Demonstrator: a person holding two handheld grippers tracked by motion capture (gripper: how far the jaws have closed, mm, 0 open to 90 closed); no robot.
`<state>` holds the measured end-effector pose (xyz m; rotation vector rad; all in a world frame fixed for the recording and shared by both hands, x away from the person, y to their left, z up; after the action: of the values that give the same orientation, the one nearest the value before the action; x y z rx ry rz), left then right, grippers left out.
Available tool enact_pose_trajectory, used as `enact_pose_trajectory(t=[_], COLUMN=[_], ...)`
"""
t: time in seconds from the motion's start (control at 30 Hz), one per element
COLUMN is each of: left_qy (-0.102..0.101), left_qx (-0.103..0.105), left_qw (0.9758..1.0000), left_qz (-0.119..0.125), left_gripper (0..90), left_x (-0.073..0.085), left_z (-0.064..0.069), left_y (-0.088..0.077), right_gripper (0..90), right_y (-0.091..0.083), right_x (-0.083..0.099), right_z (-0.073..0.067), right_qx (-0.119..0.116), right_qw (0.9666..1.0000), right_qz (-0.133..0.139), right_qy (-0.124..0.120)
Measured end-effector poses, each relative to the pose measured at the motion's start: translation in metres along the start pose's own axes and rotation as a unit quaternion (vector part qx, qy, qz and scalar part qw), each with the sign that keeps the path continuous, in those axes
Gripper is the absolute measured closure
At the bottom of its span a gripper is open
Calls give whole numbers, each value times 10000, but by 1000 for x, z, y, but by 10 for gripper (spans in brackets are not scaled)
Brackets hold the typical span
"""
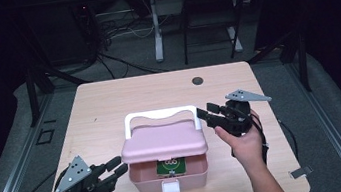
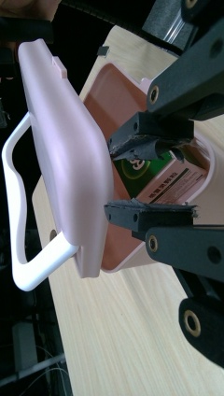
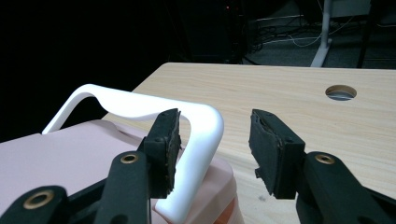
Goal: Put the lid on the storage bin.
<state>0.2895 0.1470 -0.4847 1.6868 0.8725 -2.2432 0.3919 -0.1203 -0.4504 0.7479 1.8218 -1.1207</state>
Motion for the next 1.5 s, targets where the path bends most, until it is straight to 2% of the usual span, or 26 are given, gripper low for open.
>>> enact_pose_trajectory(t=[0.57, 1.5], left_qy=[-28, -139], left_qx=[35, 95], left_qw=[9999, 9990], left_qz=[-109, -423], left_gripper=[665, 670], left_x=[16, 44], left_z=[2, 4], left_y=[3, 6], right_gripper=[516, 513], right_y=[-2, -2], right_x=[-1, 0], right_z=[-2, 1], right_qx=[-22, 4], right_qw=[10000, 10000], right_qz=[44, 50], right_qy=[-15, 14])
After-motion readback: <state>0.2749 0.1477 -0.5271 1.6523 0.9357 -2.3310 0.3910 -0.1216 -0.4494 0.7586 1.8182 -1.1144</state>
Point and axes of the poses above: each handheld gripper's, and its own axes: y roughly forward along the jaws, x roughly out of its underside, z roughly to its right, the point moved 10 cm from there along y, roughly forward along the jaws, and after that the axes turned 10 degrees about x, right-handed, at the moved point
